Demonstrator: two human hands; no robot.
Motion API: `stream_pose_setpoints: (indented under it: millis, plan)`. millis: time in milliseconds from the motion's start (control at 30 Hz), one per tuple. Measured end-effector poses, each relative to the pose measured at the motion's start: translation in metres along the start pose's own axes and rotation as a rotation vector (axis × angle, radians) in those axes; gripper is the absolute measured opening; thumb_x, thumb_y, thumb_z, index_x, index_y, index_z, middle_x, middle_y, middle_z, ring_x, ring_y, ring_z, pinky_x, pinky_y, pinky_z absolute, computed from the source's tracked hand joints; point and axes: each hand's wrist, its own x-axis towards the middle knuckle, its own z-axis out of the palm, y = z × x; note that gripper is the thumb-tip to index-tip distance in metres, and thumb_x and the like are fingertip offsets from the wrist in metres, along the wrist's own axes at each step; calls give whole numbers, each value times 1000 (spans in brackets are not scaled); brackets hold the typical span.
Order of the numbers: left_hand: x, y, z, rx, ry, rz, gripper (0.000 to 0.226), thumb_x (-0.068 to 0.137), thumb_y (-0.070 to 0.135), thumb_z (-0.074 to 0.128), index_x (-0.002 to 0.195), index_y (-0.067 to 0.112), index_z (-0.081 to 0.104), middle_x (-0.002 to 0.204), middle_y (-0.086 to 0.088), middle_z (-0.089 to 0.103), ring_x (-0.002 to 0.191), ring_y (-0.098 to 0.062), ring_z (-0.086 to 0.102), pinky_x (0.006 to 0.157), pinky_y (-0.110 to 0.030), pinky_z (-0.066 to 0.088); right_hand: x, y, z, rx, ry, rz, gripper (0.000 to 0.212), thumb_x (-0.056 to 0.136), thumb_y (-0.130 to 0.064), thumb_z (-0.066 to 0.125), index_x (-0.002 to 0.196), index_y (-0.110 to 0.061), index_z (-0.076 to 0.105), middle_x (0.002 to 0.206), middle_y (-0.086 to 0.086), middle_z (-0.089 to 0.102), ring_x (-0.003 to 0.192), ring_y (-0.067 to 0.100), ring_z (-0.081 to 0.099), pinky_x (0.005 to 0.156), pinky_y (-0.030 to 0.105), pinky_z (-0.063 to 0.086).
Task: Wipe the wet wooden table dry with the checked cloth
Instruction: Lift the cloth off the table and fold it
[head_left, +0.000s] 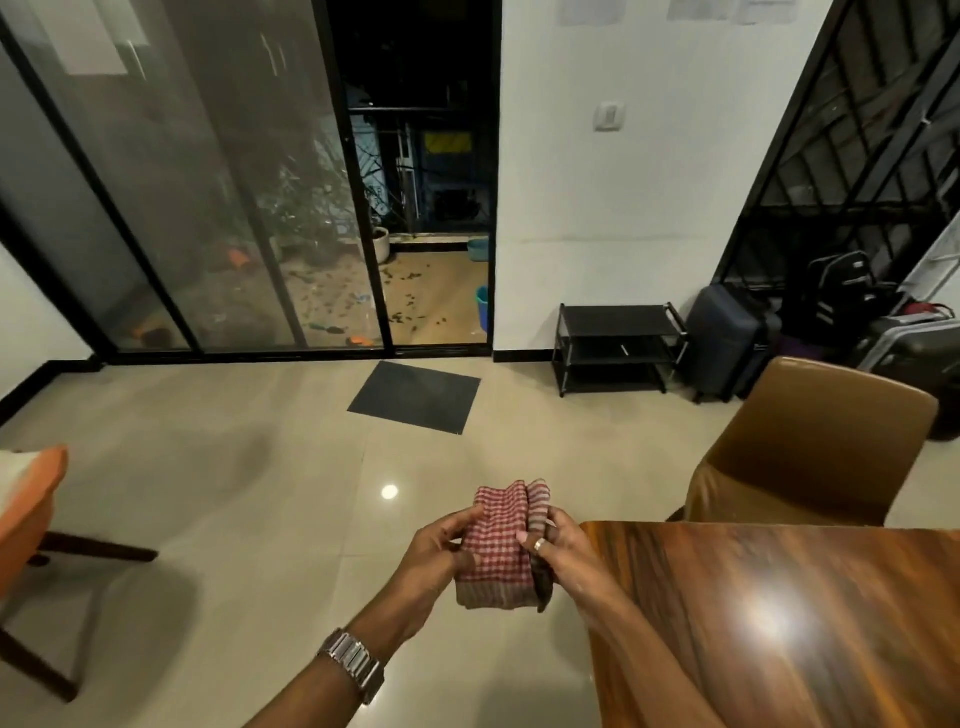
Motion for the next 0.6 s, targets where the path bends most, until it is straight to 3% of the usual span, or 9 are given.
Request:
stream_pose_setpoints:
  millis: [100, 333, 467, 600]
  plan:
    - [33, 14, 8, 28, -22, -13, 67, 83, -23, 52, 126, 25, 68, 125, -4, 69, 95, -16, 68, 75, -24, 57, 26, -5, -13, 17, 41, 25, 38, 91, -13, 67, 127, -15, 56, 116, 0, 74, 108, 16, 69, 96, 41, 56]
    - [123, 38, 42, 98, -135, -36, 66, 86, -22, 50, 137, 19, 62, 130, -4, 64, 103, -24, 67, 80, -29, 60, 85, -19, -59, 93, 182, 62, 44, 92, -6, 65, 133, -14, 52, 123, 3, 70, 114, 19, 66, 101, 46, 53]
    - [169, 64, 68, 114, -202, -18, 67, 88, -21, 52, 140, 20, 60, 132, -6, 64, 104, -19, 68, 77, -27, 60, 109, -38, -86, 145, 256, 59, 51, 90, -3, 66, 137, -13, 48, 125, 5, 68, 114, 20, 67, 96, 40, 56]
    - [206, 93, 88, 105, -255, 18, 68, 90, -19, 53, 143, 24, 56, 135, -8, 64, 109, -20, 66, 79, -27, 60, 139, -66, -117, 110, 317, 45, 64, 89, -6, 68, 145, -19, 39, 136, 7, 60, 122, 23, 60, 102, 45, 52]
